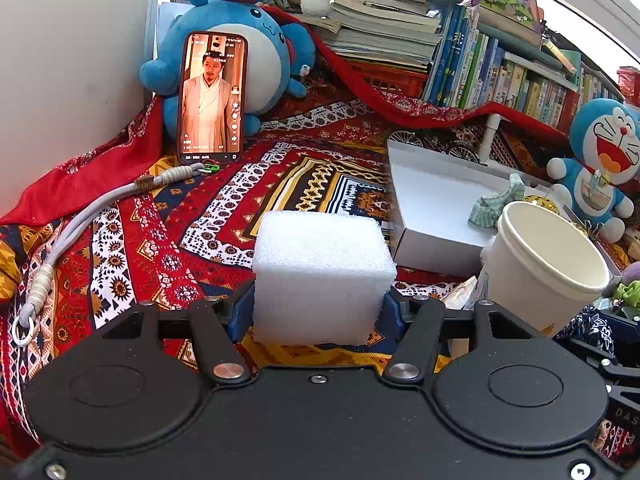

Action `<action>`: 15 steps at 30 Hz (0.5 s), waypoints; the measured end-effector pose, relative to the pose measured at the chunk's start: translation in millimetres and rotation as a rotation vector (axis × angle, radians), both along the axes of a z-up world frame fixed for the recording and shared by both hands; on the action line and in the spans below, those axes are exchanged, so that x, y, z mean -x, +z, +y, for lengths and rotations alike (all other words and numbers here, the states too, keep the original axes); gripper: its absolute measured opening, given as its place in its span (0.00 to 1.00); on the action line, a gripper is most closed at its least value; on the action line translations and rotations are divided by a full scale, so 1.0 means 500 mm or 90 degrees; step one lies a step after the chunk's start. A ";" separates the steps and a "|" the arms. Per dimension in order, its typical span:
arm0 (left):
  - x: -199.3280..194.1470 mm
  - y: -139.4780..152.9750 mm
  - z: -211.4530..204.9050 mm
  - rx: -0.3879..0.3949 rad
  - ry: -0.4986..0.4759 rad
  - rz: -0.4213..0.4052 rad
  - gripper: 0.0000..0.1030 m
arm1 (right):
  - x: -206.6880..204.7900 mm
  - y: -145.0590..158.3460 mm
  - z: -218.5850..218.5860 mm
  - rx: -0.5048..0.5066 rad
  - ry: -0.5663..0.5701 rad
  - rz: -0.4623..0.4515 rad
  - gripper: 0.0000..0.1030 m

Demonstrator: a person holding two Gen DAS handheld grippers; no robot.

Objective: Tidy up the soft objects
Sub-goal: 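Lift the foam cube with the left gripper while the right gripper lifts the blue bundle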

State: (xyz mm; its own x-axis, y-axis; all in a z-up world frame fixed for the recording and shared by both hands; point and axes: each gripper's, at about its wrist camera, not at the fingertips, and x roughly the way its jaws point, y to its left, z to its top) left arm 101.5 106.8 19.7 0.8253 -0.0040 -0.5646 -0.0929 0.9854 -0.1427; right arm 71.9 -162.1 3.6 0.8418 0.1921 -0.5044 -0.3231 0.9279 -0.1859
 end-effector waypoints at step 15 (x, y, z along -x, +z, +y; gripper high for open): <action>-0.009 0.041 -0.009 -0.001 -0.029 -0.019 0.57 | 0.005 0.026 -0.016 -0.027 -0.016 -0.027 0.46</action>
